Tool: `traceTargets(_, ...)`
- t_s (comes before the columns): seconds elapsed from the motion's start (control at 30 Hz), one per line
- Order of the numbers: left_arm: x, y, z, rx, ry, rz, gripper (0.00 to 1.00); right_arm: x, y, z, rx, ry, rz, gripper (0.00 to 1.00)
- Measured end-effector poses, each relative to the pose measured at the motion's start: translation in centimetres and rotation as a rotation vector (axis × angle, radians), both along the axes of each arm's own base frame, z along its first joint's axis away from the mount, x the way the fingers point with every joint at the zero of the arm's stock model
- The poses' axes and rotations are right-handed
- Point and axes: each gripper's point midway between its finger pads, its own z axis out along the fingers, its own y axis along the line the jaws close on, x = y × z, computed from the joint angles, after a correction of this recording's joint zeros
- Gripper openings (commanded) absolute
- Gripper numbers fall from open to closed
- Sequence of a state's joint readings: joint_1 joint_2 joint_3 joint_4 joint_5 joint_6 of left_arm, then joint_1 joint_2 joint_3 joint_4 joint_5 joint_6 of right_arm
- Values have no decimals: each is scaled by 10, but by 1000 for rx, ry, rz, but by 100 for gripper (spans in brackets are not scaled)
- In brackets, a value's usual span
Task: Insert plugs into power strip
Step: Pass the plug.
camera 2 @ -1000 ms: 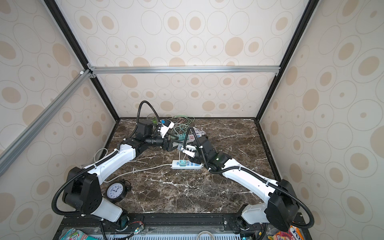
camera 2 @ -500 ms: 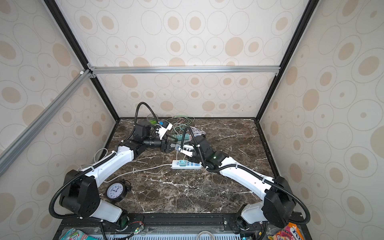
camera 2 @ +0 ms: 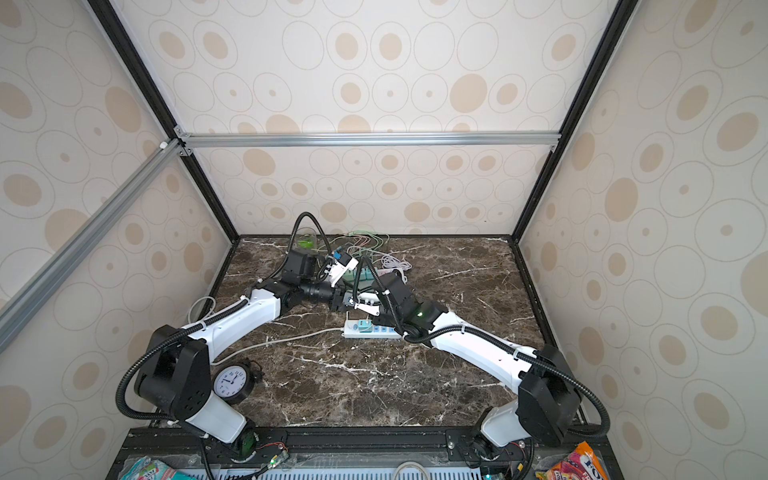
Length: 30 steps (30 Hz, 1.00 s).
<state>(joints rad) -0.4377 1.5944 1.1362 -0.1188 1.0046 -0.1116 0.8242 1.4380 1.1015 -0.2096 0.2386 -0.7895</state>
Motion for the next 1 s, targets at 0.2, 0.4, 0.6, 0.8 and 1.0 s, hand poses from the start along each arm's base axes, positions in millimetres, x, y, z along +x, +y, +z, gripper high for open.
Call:
traceTargets(0.2, 1, -3, 5, -23, 2, 0, 19, -4, 4, 0, -12, -10, 16, 38)
traceTargets(0.4, 2, -2, 4, -52, 65, 29, 0, -3, 5, 0, 1, -6, 10, 50)
traceTargets(0.6, 16, -2, 12, -51, -10, 92, 0, 0, 6, 6, 117, 31, -65, 91)
traceTargets(0.8, 24, 0, 33, -74, -57, 164, 0, 13, -44, 23, 328, 48, -318, 100)
traceTargets(1.0, 23, -11, 65, -140, -100, 178, 0, 30, -129, 39, 692, 74, -731, 100)
